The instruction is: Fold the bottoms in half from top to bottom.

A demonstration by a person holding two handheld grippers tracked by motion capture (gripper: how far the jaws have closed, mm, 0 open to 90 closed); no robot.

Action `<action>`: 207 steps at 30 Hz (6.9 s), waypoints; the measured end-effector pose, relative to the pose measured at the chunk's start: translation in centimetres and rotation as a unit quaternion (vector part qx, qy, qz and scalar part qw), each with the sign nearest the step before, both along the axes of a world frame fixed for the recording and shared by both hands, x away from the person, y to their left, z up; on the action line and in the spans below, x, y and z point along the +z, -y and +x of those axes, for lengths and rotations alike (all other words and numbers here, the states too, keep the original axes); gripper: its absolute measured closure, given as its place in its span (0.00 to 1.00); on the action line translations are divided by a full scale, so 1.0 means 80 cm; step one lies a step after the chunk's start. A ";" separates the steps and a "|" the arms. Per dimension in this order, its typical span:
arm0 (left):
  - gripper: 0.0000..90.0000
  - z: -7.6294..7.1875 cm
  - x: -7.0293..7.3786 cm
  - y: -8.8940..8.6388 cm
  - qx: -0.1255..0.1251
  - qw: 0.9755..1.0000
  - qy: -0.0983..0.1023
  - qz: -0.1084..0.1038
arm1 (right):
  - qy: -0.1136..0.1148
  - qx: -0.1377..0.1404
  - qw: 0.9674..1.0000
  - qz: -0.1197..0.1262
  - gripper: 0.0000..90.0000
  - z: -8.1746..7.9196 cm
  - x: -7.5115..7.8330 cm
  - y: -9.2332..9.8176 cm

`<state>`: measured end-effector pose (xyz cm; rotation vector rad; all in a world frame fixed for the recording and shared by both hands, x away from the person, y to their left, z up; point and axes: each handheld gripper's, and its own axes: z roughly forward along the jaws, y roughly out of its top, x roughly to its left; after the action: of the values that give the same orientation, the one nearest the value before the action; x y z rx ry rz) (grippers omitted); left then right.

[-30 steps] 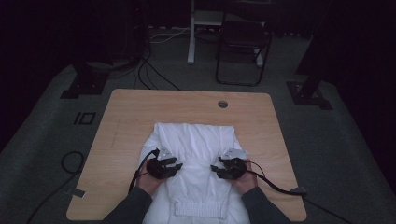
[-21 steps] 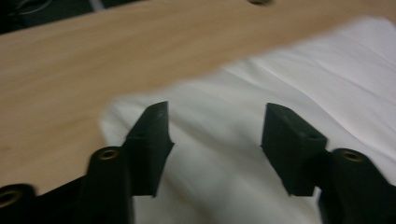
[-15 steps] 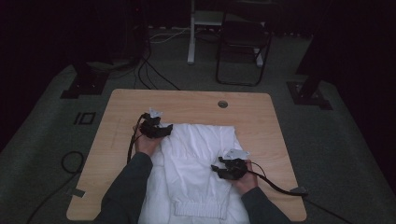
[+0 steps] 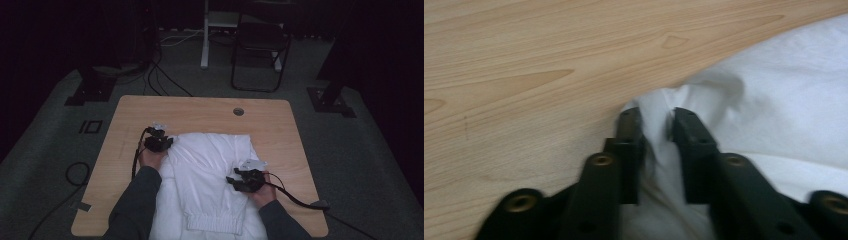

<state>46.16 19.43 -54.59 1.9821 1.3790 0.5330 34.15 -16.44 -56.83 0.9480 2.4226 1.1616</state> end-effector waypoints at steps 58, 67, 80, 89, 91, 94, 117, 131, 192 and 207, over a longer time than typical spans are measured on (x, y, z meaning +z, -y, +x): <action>0.96 -0.016 0.066 -0.028 -0.033 0.986 0.070 -0.150 | 0.006 -0.127 0.985 0.116 0.93 0.147 0.090 0.084; 0.96 -0.082 0.082 -0.039 -0.085 0.982 0.090 -0.141 | 0.037 -0.077 0.989 0.124 0.95 0.072 0.100 0.096; 0.96 -0.186 0.030 -0.042 -0.153 0.982 0.019 -0.106 | -0.010 -0.046 0.994 0.097 0.97 -0.022 0.050 0.109; 0.95 -0.189 -0.008 -0.020 -0.150 0.987 -0.016 -0.045 | -0.076 -0.044 0.995 0.044 0.97 -0.032 0.001 0.097; 0.95 -0.184 -0.008 -0.018 -0.147 0.988 -0.009 -0.035 | -0.077 -0.045 0.995 0.044 0.97 -0.026 0.001 0.095; 0.95 -0.174 -0.008 -0.014 -0.142 0.990 -0.001 -0.027 | -0.063 -0.056 0.996 0.028 0.97 -0.017 0.002 0.092; 0.95 -0.054 -0.007 0.006 -0.049 0.998 0.042 0.004 | -0.019 -0.146 0.989 -0.032 0.97 0.100 0.012 0.047; 0.96 -0.065 0.074 -0.032 -0.068 0.987 0.081 -0.122 | 0.010 -0.144 0.987 0.066 0.98 0.092 0.068 0.080; 0.80 -0.195 0.003 0.041 -0.156 0.988 -0.002 -0.004 | -0.003 -0.085 0.996 -0.032 0.68 -0.068 0.012 0.018; 0.80 -0.175 -0.015 0.033 -0.117 0.992 0.010 -0.038 | 0.012 -0.088 0.996 -0.032 0.70 -0.019 0.004 0.018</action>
<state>32.14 16.77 -55.77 2.0366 1.1180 0.3856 32.64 -17.87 -56.53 1.0940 2.2900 1.0217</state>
